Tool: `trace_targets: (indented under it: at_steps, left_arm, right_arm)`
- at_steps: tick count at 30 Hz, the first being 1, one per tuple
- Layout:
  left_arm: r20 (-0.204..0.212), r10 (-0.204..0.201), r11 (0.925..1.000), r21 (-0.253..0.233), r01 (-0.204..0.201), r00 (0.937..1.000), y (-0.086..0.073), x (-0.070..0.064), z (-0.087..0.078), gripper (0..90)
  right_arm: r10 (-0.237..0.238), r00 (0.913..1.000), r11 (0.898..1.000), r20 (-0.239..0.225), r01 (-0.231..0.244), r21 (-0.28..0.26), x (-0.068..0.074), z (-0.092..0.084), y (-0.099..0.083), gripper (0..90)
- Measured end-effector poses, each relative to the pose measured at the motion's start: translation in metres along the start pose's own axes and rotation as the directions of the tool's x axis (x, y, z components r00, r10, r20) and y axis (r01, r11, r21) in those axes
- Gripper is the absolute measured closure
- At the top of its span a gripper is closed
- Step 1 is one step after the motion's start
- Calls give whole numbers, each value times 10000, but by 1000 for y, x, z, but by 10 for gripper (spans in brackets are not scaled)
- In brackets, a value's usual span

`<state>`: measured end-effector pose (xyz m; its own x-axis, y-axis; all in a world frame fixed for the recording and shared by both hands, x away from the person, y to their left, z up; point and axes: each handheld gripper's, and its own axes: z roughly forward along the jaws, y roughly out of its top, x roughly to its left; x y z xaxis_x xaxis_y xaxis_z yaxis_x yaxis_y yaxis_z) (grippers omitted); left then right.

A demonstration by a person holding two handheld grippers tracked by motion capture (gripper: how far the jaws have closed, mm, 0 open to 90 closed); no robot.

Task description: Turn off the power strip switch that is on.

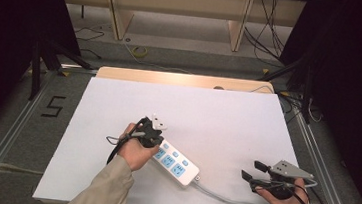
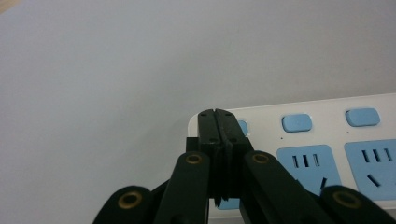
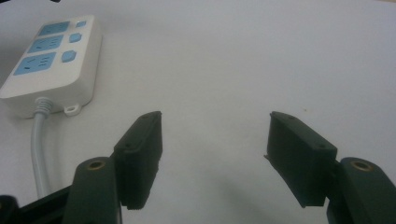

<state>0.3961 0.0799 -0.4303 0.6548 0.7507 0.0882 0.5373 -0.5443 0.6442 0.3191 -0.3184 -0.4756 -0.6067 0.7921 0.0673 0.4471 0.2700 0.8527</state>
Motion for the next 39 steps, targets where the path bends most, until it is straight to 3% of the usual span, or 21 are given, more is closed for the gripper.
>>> trace_targets:
  at_steps: [39]
  left_arm:
    - [195, 173, 9994, 302, -178, 9997, 8, -7, 14, 897]
  right_arm:
    - [-7, 10000, 10000, 1, 7, 9, 0, 0, 0, 366]
